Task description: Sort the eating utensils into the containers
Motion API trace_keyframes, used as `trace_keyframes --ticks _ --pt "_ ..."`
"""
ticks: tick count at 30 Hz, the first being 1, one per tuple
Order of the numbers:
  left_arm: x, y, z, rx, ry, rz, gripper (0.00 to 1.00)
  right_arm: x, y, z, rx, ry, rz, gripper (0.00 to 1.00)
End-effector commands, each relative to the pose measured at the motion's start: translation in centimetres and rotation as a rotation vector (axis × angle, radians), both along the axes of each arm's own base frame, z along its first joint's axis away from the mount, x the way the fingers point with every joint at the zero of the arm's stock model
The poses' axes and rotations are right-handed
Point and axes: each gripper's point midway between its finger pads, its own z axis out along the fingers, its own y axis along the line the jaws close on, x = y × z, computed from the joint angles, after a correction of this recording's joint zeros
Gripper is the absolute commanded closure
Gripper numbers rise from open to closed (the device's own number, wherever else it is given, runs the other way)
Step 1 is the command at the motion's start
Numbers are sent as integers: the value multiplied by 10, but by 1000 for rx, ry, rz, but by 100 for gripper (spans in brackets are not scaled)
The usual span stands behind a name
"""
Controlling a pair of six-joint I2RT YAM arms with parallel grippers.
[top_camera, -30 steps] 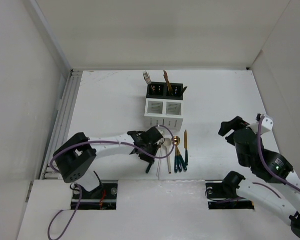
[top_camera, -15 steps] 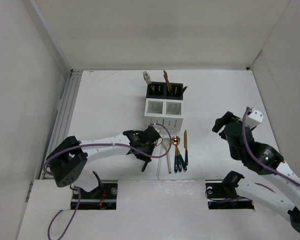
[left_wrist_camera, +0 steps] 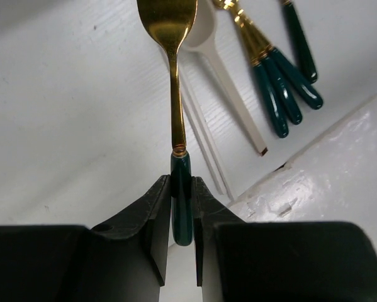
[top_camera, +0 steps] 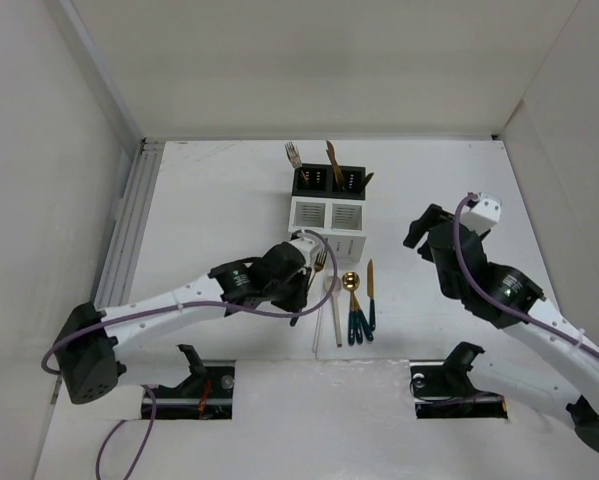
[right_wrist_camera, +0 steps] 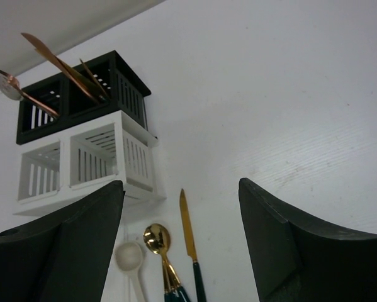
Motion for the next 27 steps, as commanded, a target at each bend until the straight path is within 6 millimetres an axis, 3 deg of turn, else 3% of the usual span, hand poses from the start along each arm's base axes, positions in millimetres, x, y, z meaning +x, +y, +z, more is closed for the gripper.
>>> trace_keyframes --ticks 1,6,10,11,13,14,17,18,21,24,27 --pt "15 -19 54 -144 -153 -57 100 14 20 43 77 -93 35 21" --pt "33 -28 104 -244 -325 -74 100 32 40 47 31 -76 70 21" --pt "87 -19 167 -325 -555 53 100 44 51 54 28 -97 77 20" --pt "111 -16 188 -361 -637 106 100 46 55 61 47 -121 90 20" --pt "137 -12 214 -378 -741 136 100 53 62 56 19 -115 97 18" --pt "163 -7 234 -407 -802 183 100 56 64 54 18 -114 97 18" --pt "200 3 258 -432 -858 242 100 65 68 53 -12 -105 95 17" --pt "224 10 251 -412 -866 279 100 69 67 57 -18 -113 88 17" --pt "267 19 250 -420 -891 323 100 82 68 57 -27 -117 90 17" --pt "292 17 249 -441 -916 318 100 91 66 52 -44 -107 91 17" --pt "311 1 240 -477 -930 274 100 104 59 49 -37 -99 75 17"
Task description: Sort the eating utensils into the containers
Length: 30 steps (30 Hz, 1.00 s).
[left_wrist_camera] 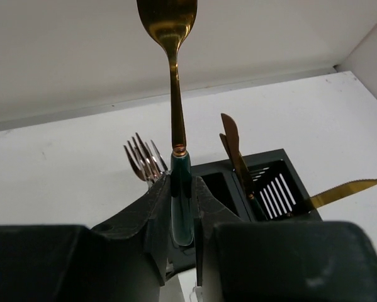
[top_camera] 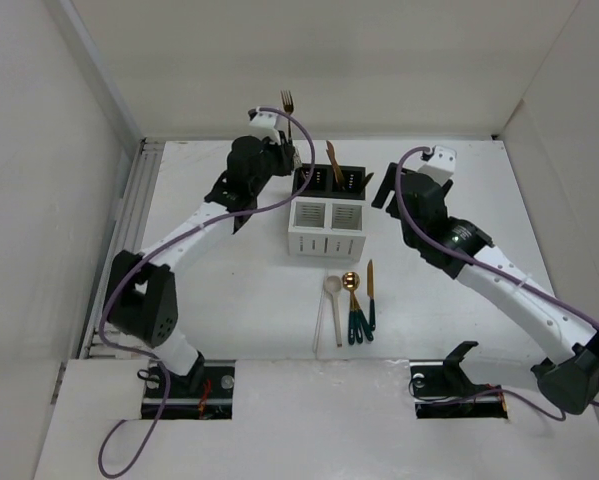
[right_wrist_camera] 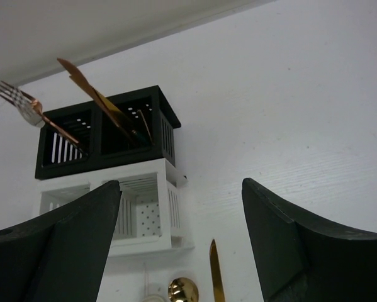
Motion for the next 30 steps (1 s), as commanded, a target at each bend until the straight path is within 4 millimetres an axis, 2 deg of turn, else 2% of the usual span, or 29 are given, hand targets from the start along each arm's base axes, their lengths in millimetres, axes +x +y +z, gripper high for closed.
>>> trace_keyframes --ticks 1,5,8,12,13,15,16,17,19,23,25,27,28,30 --pt "12 -28 49 -85 -189 -109 100 18 -3 34 51 -83 2 17" --pt "22 -44 39 -103 -209 -142 100 23 -9 30 33 -54 0 17" --pt "27 -50 32 -135 -189 -124 100 27 -16 29 18 -42 -11 17" --pt "35 -51 8 -144 -156 -100 100 30 -27 25 1 -26 -18 17" --pt "35 -51 11 -149 -165 -100 100 30 -27 25 1 -25 -18 17" --pt "35 -58 -9 -140 -145 -111 100 30 -31 23 -4 -18 -27 17" --pt "35 -58 -9 -140 -145 -111 100 31 -35 26 -4 -18 -38 17" --pt "33 -63 -18 -148 -127 -119 100 31 -35 26 -14 -16 -35 17" --pt "35 -61 -30 -154 -99 -97 96 31 -38 27 -24 -12 -32 17" --pt "34 -55 -47 -142 -60 -68 84 29 -39 24 -41 5 -29 17" --pt "33 -55 -55 -132 -41 -67 65 29 -39 24 -41 5 -29 17" --pt "35 -50 -58 -126 -31 -57 53 29 -37 23 -38 7 -19 17" --pt "34 -51 -60 -122 -22 -66 42 29 -37 23 -38 7 -19 17" --pt "33 -52 -60 -122 -21 -75 31 30 -35 22 -40 17 -10 17"
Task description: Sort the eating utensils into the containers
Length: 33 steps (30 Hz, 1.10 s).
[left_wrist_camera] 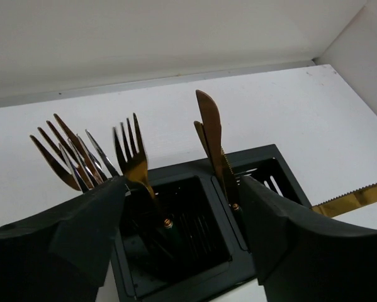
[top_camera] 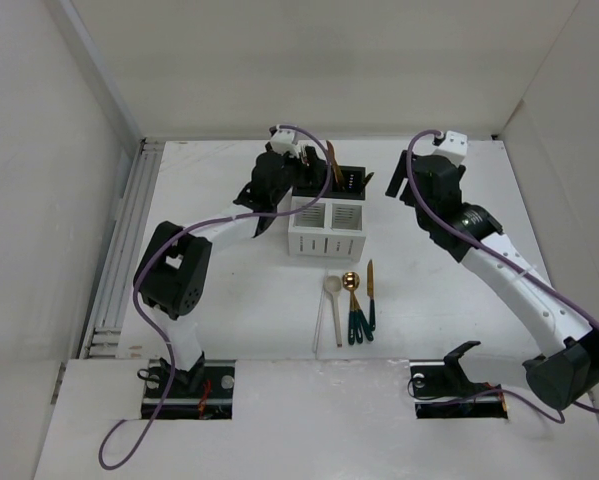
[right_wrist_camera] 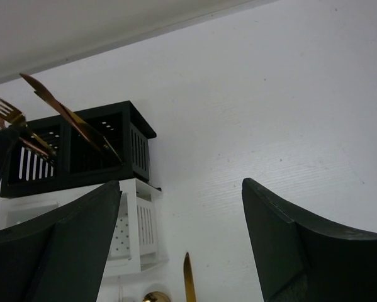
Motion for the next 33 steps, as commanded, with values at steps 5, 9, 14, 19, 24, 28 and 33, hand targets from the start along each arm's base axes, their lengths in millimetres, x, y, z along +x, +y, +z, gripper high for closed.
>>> trace_keyframes --ticks 5,9,14,19,24,28,33 --pt "-2 1 32 -19 -55 -36 14 2 3 26 22 -40 23 17" --pt "-4 2 63 11 -103 -49 1 1 9 27 34 -32 58 17" --pt "-17 13 101 56 -161 -50 1 -24 24 -4 33 142 186 17" --pt "-24 64 111 72 -123 130 1 -71 43 -77 105 411 315 24" --pt "-50 131 59 199 14 274 1 -121 53 -147 141 641 295 57" --pt "-80 155 25 197 109 308 1 -132 59 -160 159 638 323 57" --pt "-112 150 -1 169 157 280 1 -149 68 -203 154 754 358 53"
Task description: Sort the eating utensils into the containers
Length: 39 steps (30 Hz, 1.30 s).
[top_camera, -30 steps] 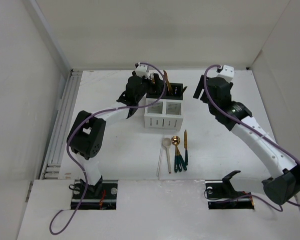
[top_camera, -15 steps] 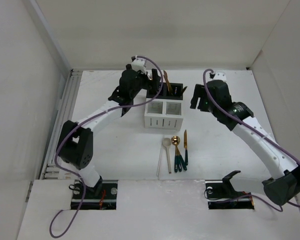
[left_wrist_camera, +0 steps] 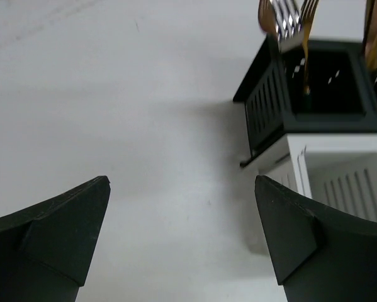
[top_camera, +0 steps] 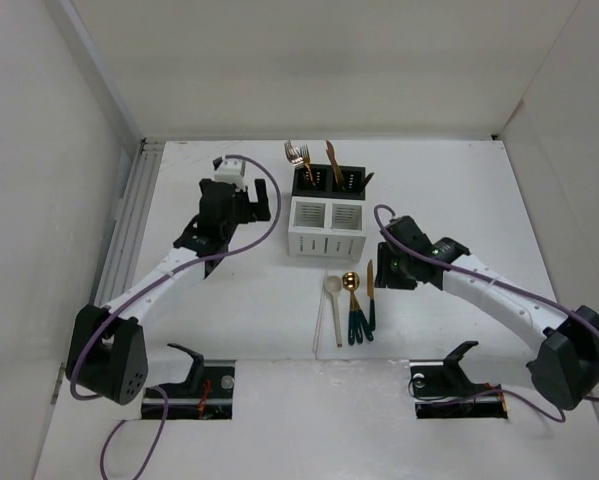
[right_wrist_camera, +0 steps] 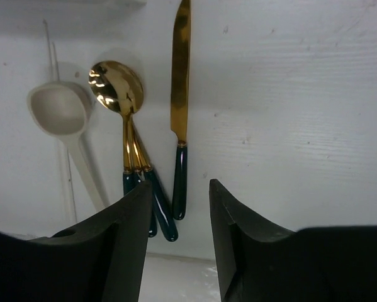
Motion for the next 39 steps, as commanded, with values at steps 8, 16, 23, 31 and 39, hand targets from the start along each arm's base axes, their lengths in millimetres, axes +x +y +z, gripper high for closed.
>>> trace_keyframes --ticks 8,16,23,31,39 --pt "-31 -1 0 -50 -26 10 1 -17 27 -53 -33 174 101 53" --pt "-34 5 4 -53 -48 32 1 -14 19 -55 -50 154 17 57" --pt "-35 5 5 -63 -46 35 1 -21 15 -80 -95 224 -4 57" --pt "-35 8 6 -68 -48 55 1 -25 2 -80 -108 200 -93 59" --pt "-37 8 4 -76 -46 58 1 -26 7 -97 -145 248 -72 64"
